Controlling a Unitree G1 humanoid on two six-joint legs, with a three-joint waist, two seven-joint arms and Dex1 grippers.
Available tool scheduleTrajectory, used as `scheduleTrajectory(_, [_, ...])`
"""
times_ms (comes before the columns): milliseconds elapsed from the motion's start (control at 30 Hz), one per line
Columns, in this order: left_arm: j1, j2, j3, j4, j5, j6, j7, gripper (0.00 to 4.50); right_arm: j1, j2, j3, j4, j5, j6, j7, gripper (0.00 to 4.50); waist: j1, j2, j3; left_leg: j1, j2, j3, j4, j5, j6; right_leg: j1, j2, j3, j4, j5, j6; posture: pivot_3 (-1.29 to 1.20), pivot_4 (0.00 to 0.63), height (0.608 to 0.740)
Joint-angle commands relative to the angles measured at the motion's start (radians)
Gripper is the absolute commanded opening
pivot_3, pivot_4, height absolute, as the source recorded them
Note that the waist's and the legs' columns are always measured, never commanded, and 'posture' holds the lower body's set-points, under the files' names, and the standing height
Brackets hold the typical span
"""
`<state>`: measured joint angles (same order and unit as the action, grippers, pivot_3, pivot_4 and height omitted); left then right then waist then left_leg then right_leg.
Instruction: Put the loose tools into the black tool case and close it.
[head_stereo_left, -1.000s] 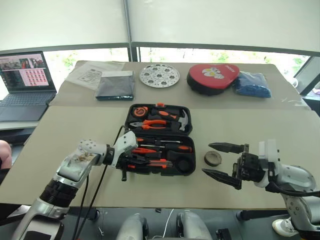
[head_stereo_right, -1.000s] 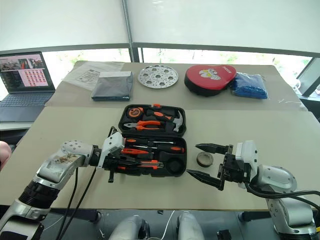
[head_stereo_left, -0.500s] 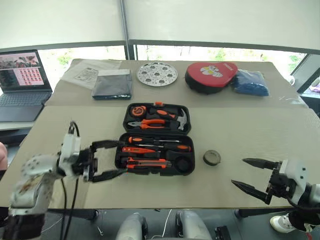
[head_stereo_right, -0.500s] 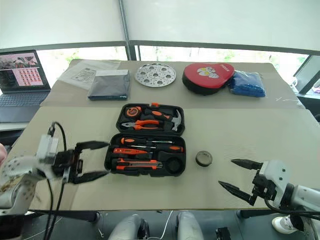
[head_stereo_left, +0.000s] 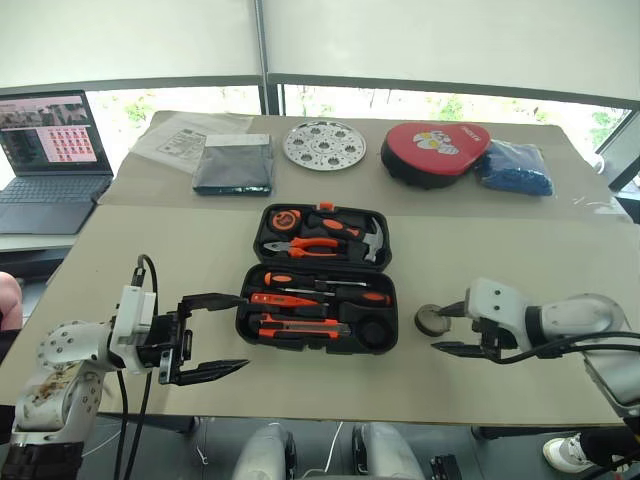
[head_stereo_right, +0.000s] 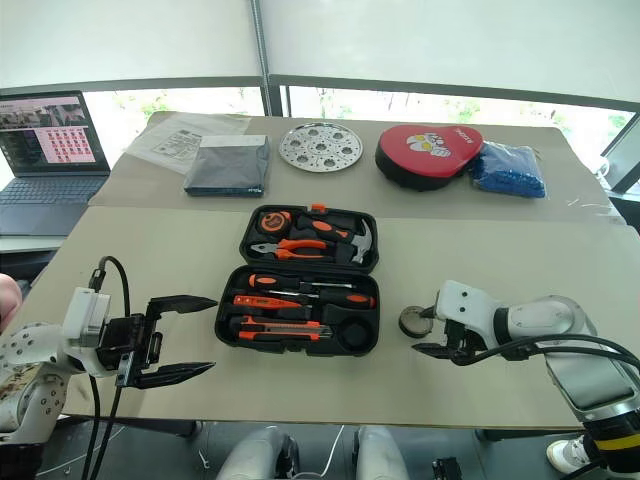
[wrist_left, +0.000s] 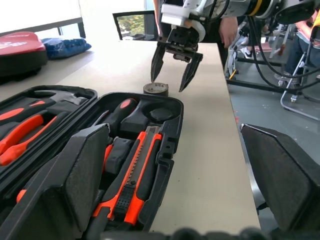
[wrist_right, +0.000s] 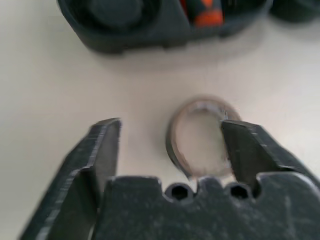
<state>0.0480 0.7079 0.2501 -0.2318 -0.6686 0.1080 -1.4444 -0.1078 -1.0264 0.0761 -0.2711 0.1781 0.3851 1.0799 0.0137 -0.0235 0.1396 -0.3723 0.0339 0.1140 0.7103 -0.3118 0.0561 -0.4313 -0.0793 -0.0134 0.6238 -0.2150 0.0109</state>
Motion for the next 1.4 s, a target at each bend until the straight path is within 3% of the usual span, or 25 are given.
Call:
scheduleTrajectory(33, [0.003,0.008,-0.002,-0.043,0.001,-0.020,0.008,4.50,-0.036,-0.013,0.018,0.016,-0.044,0.006,-0.003,2.11,-0.002,0.000,0.000,0.000,0.000,0.000,0.000,0.000,0.000,0.000,0.000,0.000,0.000,0.000,0.000,0.00,0.150,0.740])
scheduleTrajectory(233, [0.015,0.010,-0.007,-0.055,0.001,-0.030,0.003,4.50,-0.063,0.006,0.032,0.036,-0.037,-0.022,0.024,0.15,-0.003,0.000,0.000,0.000,0.000,0.000,0.000,-0.001,0.001,0.000,0.001,0.000,0.000,0.000,0.000,0.00,0.150,0.740])
scheduleTrajectory(267, [0.018,0.008,-0.008,-0.053,0.003,-0.037,-0.002,4.50,-0.071,0.012,0.034,0.042,-0.037,-0.046,0.029,0.06,-0.003,0.000,0.000,0.000,0.001,0.000,0.000,-0.001,0.001,0.000,0.001,0.000,0.000,0.000,0.000,0.00,0.150,0.740])
scheduleTrajectory(400, [0.029,0.006,-0.009,-0.044,0.004,-0.052,-0.007,4.50,-0.110,0.052,0.004,0.004,0.060,-0.041,0.088,0.06,-0.004,0.000,0.000,0.000,0.001,0.000,0.000,-0.001,0.001,0.000,0.001,0.001,0.001,0.000,0.000,0.00,0.150,0.740])
scheduleTrajectory(500, [0.046,0.012,-0.004,-0.035,0.005,-0.061,-0.012,4.50,-0.179,0.091,-0.016,-0.123,0.241,0.137,0.119,0.06,-0.008,0.000,0.000,0.000,0.001,0.000,0.000,-0.001,0.001,0.000,0.001,0.000,0.001,0.000,0.000,0.00,0.150,0.740])
scheduleTrajectory(600, [0.062,0.018,-0.002,-0.025,0.010,-0.071,-0.021,4.50,-0.254,0.099,0.046,-0.209,0.330,0.328,0.118,0.06,-0.010,0.000,0.001,0.000,0.002,0.000,0.000,-0.001,0.000,-0.002,0.001,0.001,0.002,0.000,0.000,0.00,0.150,0.740])
scheduleTrajectory(867, [0.101,0.025,0.007,-0.036,0.026,-0.088,-0.014,4.50,-0.336,0.090,0.287,-0.191,0.208,0.440,0.095,0.06,-0.003,-0.001,0.000,-0.006,0.000,0.000,0.000,-0.001,0.000,-0.007,-0.002,-0.001,0.002,-0.001,-0.002,0.00,0.150,0.740])
scheduleTrajectory(1167, [0.157,0.033,0.024,-0.063,0.046,-0.078,0.049,4.50,-0.412,0.091,0.425,-0.146,0.112,0.492,0.090,0.06,-0.005,-0.003,-0.001,-0.005,0.001,-0.001,0.000,-0.001,0.000,-0.006,-0.002,-0.002,0.002,-0.001,-0.002,0.00,0.150,0.740])
scheduleTrajectory(1400, [0.167,0.038,0.029,-0.077,0.056,-0.066,0.117,4.50,-0.473,0.094,0.464,-0.106,0.072,0.463,0.143,2.36,-0.003,-0.005,-0.002,-0.003,0.001,-0.001,0.000,-0.001,0.001,-0.005,-0.003,-0.003,0.002,-0.001,-0.003,0.00,0.150,0.740])
